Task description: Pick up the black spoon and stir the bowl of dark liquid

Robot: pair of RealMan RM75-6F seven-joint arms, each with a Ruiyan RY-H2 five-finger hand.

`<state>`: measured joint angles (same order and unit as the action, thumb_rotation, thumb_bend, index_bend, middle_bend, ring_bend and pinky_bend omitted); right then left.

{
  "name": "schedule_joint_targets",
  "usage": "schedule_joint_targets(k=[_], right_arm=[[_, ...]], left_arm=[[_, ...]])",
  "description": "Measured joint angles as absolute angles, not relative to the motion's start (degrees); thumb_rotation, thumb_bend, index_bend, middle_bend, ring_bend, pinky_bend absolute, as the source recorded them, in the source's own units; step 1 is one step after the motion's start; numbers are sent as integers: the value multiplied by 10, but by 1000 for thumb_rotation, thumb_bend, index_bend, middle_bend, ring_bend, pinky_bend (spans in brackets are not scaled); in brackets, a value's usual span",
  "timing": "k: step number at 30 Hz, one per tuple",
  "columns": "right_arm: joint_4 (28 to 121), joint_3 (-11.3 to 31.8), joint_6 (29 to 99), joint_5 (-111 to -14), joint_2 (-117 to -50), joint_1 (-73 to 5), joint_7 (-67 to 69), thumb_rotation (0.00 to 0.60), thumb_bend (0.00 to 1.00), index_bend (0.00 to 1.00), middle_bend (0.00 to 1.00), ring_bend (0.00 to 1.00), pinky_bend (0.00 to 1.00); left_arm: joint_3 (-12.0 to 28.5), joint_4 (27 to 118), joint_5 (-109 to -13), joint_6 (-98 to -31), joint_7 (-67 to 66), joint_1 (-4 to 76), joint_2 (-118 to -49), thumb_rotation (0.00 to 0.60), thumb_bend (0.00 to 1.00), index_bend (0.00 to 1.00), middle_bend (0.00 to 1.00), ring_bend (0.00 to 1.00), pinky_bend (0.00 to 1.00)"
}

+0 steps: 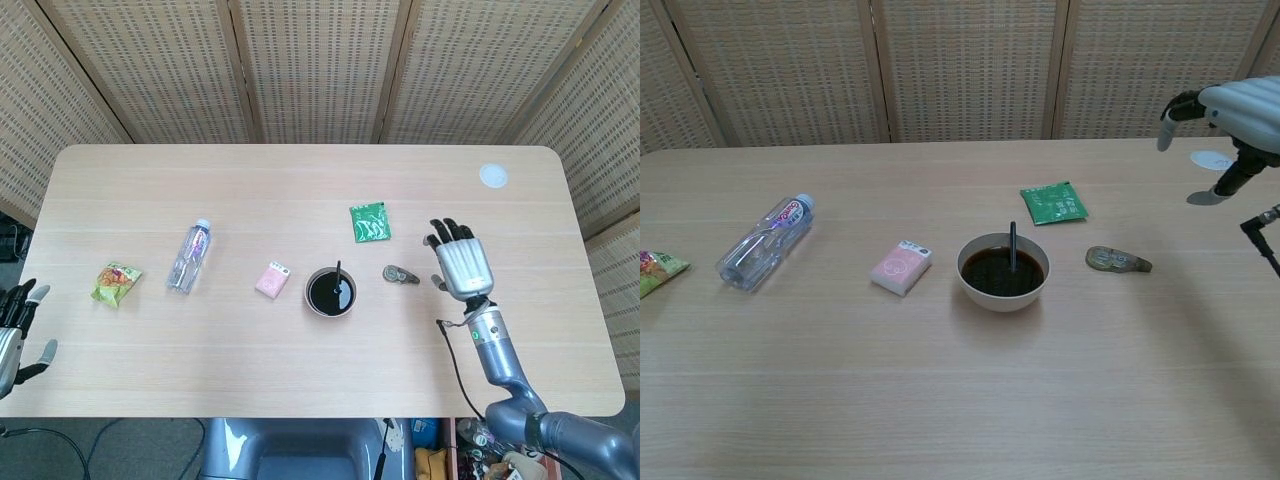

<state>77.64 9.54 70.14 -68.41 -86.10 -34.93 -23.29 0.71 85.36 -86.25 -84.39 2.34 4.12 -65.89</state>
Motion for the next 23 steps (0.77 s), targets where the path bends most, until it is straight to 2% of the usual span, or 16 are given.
schedule_joint_targets(k=[11,23], right_arm=[[797,78,783,-699,-849,-272,-211,600,309,387,255,164,279],[829,55,837,-711,-837,-200,-203,600,309,388,245,158,279]], left_arm=[[0,871,-883,-852,17,41,-661,600,407,52,0,0,0],[-8,879,-900,-851,8,43,-664,600,406,52,0,0,0]])
